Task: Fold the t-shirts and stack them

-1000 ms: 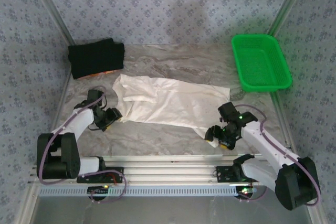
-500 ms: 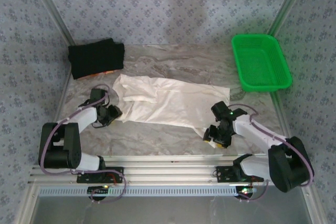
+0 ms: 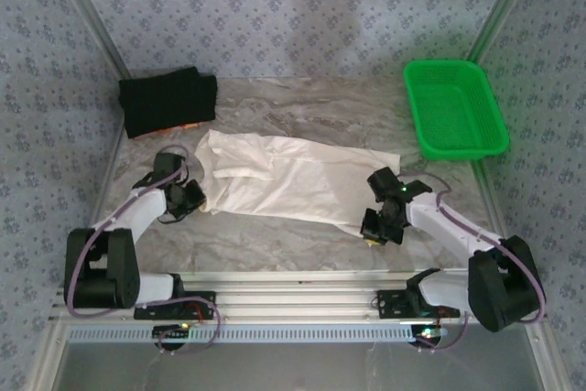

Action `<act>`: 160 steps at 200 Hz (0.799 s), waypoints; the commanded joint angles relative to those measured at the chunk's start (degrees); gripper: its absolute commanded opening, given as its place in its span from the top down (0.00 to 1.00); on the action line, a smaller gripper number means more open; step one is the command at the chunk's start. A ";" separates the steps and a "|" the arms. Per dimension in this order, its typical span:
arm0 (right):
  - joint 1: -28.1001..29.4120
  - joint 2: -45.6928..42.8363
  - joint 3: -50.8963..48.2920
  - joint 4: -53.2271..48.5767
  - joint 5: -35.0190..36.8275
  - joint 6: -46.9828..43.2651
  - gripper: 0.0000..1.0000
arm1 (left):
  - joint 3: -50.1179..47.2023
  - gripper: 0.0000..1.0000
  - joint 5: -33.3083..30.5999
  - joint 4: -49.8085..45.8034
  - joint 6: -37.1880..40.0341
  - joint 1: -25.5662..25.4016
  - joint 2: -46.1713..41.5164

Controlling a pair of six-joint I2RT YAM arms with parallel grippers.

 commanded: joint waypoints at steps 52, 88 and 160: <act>-4.65 -3.69 7.04 -9.44 -3.17 -1.91 1.00 | 5.72 1.00 -0.15 -9.20 0.81 -0.09 -6.56; -9.80 -1.71 10.52 -10.73 -4.90 -6.62 1.00 | 9.84 1.00 0.39 -8.89 1.65 -0.10 -1.84; -15.68 9.76 20.46 -11.32 -6.47 -15.31 1.00 | 21.16 1.00 0.84 -7.57 5.22 -0.18 11.64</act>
